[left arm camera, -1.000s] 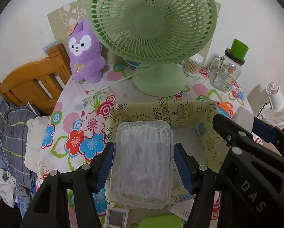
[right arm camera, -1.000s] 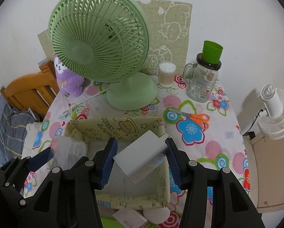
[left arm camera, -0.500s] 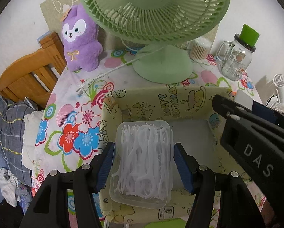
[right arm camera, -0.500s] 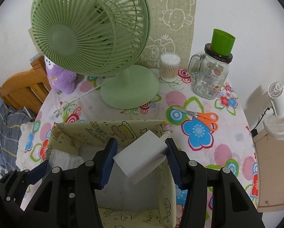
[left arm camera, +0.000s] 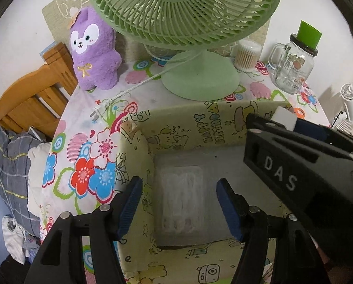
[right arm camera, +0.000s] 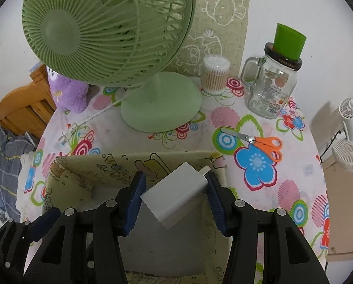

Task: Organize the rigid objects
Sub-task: 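Lower the floss-pick box into the fabric box with the left tool while the right tool releases the charger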

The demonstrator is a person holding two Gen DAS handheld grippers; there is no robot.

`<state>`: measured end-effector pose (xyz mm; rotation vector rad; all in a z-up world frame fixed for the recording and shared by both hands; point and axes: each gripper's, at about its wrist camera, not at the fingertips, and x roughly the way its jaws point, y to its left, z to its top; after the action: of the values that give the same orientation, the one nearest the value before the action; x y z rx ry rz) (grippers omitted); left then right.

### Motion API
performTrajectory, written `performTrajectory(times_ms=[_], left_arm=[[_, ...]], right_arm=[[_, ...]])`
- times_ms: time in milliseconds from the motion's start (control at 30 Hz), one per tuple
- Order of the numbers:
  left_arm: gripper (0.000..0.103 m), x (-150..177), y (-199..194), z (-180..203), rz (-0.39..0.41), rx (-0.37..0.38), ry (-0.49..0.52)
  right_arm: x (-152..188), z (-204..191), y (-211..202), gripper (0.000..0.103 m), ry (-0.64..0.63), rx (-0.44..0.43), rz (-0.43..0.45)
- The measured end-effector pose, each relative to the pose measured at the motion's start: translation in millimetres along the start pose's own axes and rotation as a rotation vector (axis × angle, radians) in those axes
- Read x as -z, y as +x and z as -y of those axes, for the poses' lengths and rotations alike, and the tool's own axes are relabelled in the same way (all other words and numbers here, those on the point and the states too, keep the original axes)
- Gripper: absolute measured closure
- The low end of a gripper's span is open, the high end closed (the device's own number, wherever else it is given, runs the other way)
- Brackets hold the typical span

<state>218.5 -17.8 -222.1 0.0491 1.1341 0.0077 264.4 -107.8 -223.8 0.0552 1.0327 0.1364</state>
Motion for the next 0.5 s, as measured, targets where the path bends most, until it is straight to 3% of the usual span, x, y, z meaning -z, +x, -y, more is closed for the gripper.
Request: performTrajectory(times_ms=[400, 500], left_arm=[[0.019, -2.8, -4.3, -1.8, -0.013, 0.027, -0.014], [0.016, -2.8, -7.9, -1.8, -0.011, 0.032, -0.014]], right_arm=[[-5.1, 1.4, -0.8, 0.047, 0.017, 0.005, 0.012], [-4.8, 1.2, -3.6, 0.042, 0.017, -0.005, 0.002]])
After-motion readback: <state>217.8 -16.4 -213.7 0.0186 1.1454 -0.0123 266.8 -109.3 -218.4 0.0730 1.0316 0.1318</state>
